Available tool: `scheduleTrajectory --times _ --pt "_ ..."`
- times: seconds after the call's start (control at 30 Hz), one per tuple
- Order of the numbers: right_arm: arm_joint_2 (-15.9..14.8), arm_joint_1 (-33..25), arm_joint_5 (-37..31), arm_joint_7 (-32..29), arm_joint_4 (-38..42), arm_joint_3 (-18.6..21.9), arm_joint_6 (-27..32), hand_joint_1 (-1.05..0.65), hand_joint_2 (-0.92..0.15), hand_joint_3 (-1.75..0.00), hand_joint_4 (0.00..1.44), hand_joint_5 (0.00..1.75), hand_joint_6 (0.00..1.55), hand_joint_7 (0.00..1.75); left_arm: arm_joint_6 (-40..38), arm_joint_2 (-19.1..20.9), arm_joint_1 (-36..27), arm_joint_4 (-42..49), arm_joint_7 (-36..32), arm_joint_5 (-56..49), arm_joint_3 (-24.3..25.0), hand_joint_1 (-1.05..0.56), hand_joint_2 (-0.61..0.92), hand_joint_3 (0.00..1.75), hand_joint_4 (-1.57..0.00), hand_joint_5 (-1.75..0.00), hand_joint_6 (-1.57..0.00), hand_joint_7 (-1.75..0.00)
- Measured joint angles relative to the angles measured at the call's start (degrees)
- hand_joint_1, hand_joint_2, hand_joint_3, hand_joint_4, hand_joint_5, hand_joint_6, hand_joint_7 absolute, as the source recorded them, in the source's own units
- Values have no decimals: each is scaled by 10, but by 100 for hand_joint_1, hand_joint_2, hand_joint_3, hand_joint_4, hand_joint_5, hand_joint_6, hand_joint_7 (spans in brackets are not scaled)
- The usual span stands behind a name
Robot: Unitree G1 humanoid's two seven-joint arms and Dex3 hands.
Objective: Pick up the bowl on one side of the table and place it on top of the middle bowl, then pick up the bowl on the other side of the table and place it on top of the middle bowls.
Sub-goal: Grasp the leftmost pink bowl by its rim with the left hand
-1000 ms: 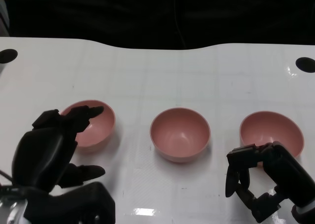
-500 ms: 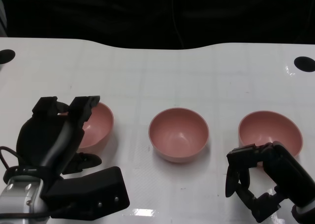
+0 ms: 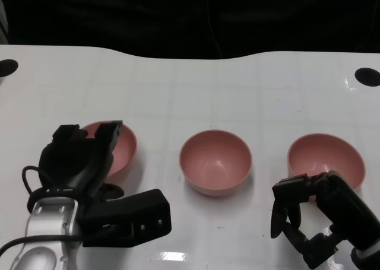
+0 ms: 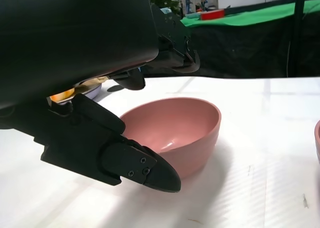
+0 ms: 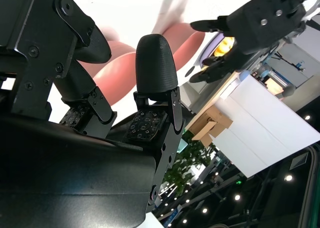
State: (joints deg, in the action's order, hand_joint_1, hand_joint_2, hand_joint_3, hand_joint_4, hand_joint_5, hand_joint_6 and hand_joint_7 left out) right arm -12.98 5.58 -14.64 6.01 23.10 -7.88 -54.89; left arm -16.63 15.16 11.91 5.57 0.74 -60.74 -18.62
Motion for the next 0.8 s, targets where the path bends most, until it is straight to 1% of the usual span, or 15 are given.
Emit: scheduleTrajectory --times 0.1,0.17,0.27,0.4,0.53,0.57,0.63,0.7,0.73,0.77,0.8 --pt "0 0 -1 -1 0 0 0 17 11 -175 107 167 106 122 -11 -4 16 30 0 2 -14 -60 89 1 -33 -25 -31 -1" --pt "0 0 -2 -3 0 0 0 15 10 -175 108 167 107 122 -17 -7 28 50 0 3 -20 -59 89 0 -36 -20 -32 -1" --pt "0 0 -4 -4 0 0 0 15 10 -175 108 167 107 122 -22 -10 42 76 -2 7 -28 -58 91 1 -40 -18 -34 -1" --pt "0 -1 -4 -4 -1 -1 2 16 11 -175 107 166 106 122 -19 -16 75 154 -12 20 -46 -55 92 4 -46 -17 -38 -2" --pt "0 -1 -4 -4 -1 -2 3 17 11 -175 107 166 106 121 -7 -19 108 226 -25 32 -64 -49 92 11 -55 -16 -45 -4" --pt "0 -1 -4 -4 -1 -2 3 17 11 -175 107 166 106 121 -2 -19 116 239 -27 38 -67 -47 92 13 -59 -17 -49 -5" --pt "0 -1 -4 -4 -1 -3 3 17 11 -175 107 166 106 121 7 -19 128 265 -35 42 -75 -43 92 18 -74 -21 -62 -8" --pt "0 -1 -5 -6 -1 -3 3 17 11 -175 108 166 107 121 20 -19 142 287 -47 47 -82 -38 92 20 -91 -27 -79 -12" --pt "0 -1 -5 -6 -1 -3 3 17 11 -175 108 166 107 121 21 -19 143 289 -49 48 -83 -34 90 5 -93 -71 -109 -9" --pt "0 -1 -11 -8 -1 -3 3 17 11 -175 108 165 107 121 55 -14 154 309 -79 64 -82 -32 88 3 -91 -90 -116 -8" --pt "0 -1 -14 -9 -1 -3 3 17 11 -175 108 165 107 121 73 -12 156 317 -100 71 -81 -32 86 1 -89 -102 -121 -6"
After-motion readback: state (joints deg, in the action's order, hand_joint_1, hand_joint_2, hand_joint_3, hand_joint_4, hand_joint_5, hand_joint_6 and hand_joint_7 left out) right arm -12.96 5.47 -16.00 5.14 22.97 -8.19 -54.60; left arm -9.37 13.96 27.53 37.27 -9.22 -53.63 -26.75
